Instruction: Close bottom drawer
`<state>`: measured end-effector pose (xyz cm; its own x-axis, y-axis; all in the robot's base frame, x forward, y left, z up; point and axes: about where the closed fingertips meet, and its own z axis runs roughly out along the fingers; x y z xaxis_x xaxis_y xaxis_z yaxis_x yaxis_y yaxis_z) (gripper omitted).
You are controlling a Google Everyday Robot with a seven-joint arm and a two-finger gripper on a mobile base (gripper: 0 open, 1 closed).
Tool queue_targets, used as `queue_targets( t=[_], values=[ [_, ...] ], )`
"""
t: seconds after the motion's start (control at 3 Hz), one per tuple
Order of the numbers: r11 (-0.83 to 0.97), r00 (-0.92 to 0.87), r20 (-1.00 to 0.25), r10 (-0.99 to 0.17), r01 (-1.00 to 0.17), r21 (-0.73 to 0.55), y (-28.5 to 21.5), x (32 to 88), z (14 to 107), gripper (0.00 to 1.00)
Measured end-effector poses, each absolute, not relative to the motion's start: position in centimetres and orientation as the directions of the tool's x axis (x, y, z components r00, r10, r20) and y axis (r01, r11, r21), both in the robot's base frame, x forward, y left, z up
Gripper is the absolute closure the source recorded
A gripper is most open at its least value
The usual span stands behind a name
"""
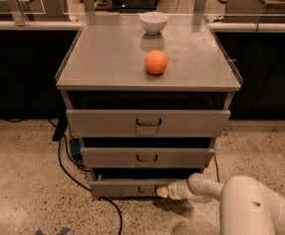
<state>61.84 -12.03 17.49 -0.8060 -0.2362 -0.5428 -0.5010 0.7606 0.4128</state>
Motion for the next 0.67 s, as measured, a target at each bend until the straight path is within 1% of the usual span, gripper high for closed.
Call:
queue_targets(
  t=[0.33,0.67],
  values=[
    [0.786,-0.802,-0.562,-0.201,-0.474,0.396,-13.6,64.4,17.5,1.0],
    [0.822,-0.802,-0.581,-0.139,-0.421,0.385,-16.2,67.0,17.6,1.0]
  ],
)
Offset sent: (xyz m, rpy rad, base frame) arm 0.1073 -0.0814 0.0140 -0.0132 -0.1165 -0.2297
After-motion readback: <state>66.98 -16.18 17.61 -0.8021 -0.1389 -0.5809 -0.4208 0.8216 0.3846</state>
